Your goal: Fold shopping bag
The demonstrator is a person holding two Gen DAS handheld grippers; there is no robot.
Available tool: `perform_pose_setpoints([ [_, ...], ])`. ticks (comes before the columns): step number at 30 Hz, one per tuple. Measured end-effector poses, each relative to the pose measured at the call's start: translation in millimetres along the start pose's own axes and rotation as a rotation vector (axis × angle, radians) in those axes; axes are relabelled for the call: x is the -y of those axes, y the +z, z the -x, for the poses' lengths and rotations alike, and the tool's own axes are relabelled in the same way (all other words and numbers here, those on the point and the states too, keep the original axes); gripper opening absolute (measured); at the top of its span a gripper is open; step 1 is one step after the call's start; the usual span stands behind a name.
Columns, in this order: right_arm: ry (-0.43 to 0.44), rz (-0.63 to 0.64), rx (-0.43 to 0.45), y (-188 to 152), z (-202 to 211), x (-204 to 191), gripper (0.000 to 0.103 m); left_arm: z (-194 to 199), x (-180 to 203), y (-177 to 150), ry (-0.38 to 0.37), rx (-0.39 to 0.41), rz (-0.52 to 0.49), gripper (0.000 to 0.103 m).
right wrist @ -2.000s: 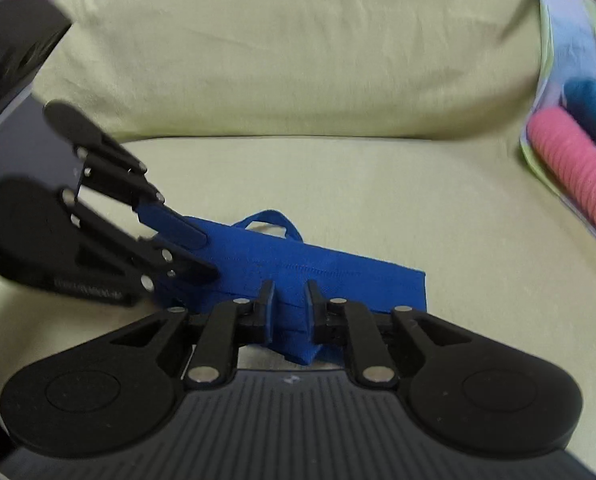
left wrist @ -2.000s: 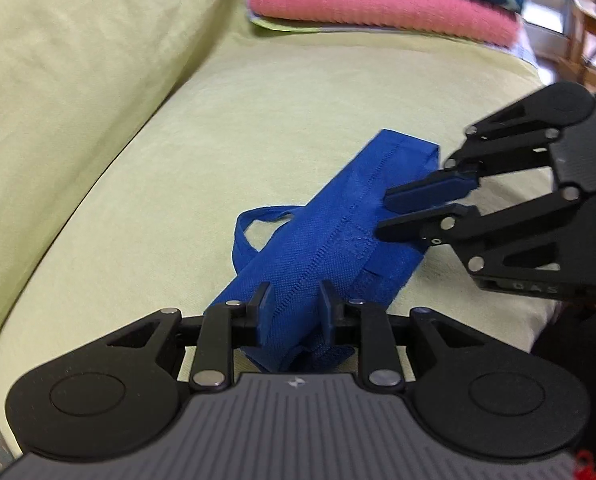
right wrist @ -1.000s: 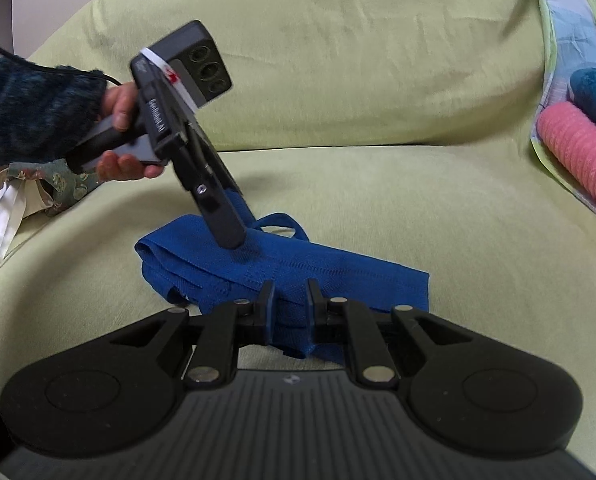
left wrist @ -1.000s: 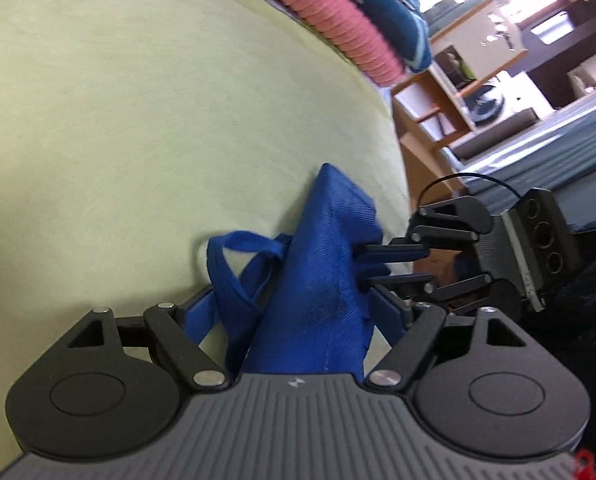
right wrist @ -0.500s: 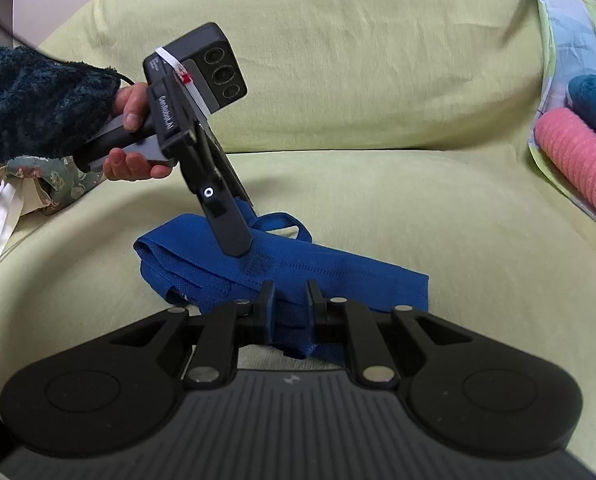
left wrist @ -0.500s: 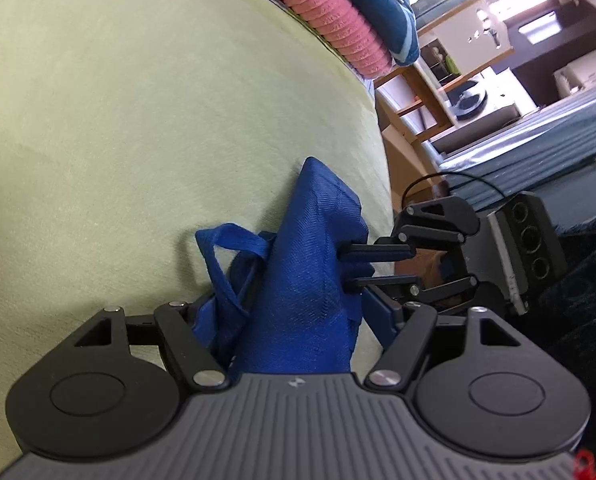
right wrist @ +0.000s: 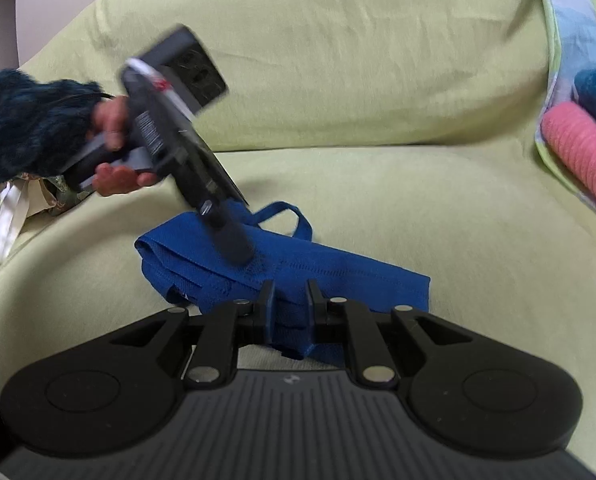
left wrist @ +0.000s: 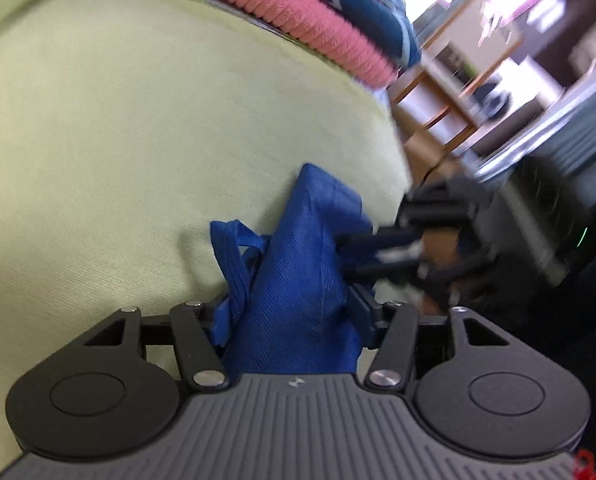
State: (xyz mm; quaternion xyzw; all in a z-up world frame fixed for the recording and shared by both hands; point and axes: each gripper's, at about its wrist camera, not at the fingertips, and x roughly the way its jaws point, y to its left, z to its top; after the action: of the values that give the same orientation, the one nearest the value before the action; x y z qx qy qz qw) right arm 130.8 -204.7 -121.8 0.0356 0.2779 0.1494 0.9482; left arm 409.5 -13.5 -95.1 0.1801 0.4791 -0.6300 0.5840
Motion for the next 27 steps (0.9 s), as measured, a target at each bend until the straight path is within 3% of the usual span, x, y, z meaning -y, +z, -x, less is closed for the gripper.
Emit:
perform_pose_setpoints([
  [2, 0.017, -0.030, -0.020, 3, -2, 6, 0.007, -5, 32, -4, 0.141, -0.033, -0.131, 0.060],
  [5, 0.023, -0.065, -0.047, 8, -4, 12, 0.000, -15, 69, -8, 0.293, -0.064, -0.253, 0.060],
  [9, 0.019, -0.130, -0.076, 12, -6, 16, 0.000, -24, 83, -10, 0.377, -0.067, -0.252, 0.061],
  [13, 0.044, -0.314, -0.099, 14, -6, 30, 0.000, -21, 84, -7, 0.385, -0.066, -0.206, 0.061],
  [15, 0.041, -0.320, -0.116, 16, -8, 30, 0.000, -12, 80, -7, 0.370, -0.059, -0.175, 0.059],
  [21, 0.020, -0.247, -0.111, 15, -13, 26, 0.000, 20, 31, -14, 0.116, 0.088, 0.145, 0.063],
  [23, 0.020, -0.247, -0.104, 14, -14, 28, 0.000, 22, 14, -19, 0.063, 0.124, 0.243, 0.062],
  [24, 0.019, -0.239, -0.104, 14, -14, 28, 0.000, 19, 9, -21, 0.067, 0.124, 0.275, 0.057],
  [26, 0.016, -0.223, -0.104, 15, -15, 27, 0.000, 6, 9, -25, 0.142, 0.083, 0.273, 0.049],
  [27, 0.018, -0.220, -0.105, 16, -16, 27, 0.000, 2, 10, -28, 0.165, 0.084, 0.284, 0.049],
])
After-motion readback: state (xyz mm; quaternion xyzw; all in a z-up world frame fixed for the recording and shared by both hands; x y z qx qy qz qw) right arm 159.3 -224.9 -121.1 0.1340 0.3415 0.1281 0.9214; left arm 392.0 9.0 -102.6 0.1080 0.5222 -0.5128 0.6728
